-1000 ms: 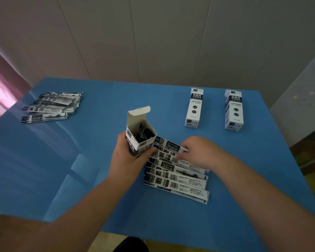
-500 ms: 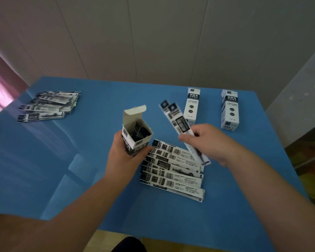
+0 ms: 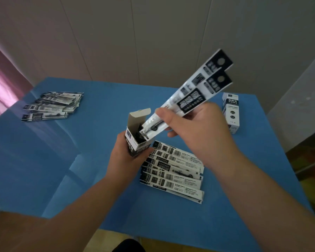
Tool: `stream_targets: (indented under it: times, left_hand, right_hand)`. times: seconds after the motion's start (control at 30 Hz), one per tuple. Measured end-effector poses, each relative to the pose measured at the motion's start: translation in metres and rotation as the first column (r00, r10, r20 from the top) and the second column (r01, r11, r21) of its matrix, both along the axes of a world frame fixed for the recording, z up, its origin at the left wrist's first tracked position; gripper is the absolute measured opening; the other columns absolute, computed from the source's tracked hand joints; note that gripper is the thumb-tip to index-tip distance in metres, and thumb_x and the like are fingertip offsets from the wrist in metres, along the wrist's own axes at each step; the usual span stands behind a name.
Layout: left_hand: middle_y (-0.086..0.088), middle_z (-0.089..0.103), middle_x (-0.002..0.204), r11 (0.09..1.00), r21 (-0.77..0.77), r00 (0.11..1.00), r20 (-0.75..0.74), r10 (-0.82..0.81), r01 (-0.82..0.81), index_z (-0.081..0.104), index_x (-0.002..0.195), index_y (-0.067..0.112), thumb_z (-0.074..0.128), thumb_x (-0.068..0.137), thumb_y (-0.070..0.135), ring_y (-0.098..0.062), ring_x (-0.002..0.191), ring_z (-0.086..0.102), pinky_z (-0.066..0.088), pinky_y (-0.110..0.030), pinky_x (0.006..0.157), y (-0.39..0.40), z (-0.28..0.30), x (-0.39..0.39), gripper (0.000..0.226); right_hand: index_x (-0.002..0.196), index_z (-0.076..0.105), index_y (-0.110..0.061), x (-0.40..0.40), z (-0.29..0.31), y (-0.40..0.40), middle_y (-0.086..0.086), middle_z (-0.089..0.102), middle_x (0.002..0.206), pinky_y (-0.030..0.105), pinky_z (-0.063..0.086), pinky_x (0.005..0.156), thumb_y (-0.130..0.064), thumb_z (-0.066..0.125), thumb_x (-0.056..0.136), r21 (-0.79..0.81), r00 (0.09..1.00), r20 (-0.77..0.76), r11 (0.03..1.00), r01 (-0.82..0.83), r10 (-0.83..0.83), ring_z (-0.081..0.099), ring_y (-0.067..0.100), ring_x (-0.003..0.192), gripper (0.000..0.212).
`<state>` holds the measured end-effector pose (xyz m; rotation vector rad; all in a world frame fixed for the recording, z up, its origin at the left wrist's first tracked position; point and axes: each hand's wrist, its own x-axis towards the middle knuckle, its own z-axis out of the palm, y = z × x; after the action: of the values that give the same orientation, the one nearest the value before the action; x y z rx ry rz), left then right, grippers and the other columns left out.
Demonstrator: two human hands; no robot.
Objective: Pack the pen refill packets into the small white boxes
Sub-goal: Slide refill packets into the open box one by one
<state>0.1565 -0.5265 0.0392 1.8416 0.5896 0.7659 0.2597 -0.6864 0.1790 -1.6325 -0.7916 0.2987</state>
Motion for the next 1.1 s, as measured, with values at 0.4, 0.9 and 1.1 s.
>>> stream_targets:
  times: [0.4, 0.9, 1.1]
  left_hand:
    - [0.021, 0.068, 0.112, 0.999, -0.041, 1.0, 0.019, -0.017, 0.018, 0.047, 0.106, 0.067, 0.083, 0.067, 0.05, 0.0, 0.101, 0.07, 0.056, -0.016, 0.073, 0.0, -0.002, 0.001, 0.055]
    - [0.029, 0.067, 0.113, 0.999, -0.035, 1.0, 0.02, -0.003, 0.004, 0.047, 0.109, 0.066, 0.084, 0.068, 0.048, 0.006, 0.103, 0.066, 0.052, -0.009, 0.075, 0.003, -0.001, -0.002, 0.058]
    - [0.031, 0.064, 0.111, 0.999, -0.035, 1.0, -0.006, 0.003, -0.003, 0.044, 0.106, 0.071, 0.081, 0.065, 0.056, 0.008, 0.103, 0.065, 0.054, -0.021, 0.079, 0.003, 0.0, -0.003, 0.058]
  right_hand:
    - [0.104, 0.073, -0.029, -0.006, -0.009, 0.029, -0.037, 0.057, 0.06, 0.005, 0.038, 0.051, -0.058, 0.074, 0.08, -0.365, 0.965, 0.225, 0.93, -0.044, 0.135, 0.055, -0.016, 0.058, 0.037]
    - [0.07, 0.06, -0.007, 0.0, 0.015, 0.014, -0.006, 0.039, 0.047, 0.025, 0.035, 0.042, -0.051, 0.069, 0.089, -0.204, 0.973, 0.224, 0.974, 0.096, -0.049, 0.036, 0.007, 0.042, 0.049]
    - [0.07, 0.061, -0.002, -0.005, 0.03, 0.011, 0.008, 0.05, 0.051, 0.036, 0.043, 0.043, -0.044, 0.071, 0.091, -0.052, 0.947, 0.287, 0.985, 0.167, -0.145, 0.047, 0.024, 0.044, 0.048]
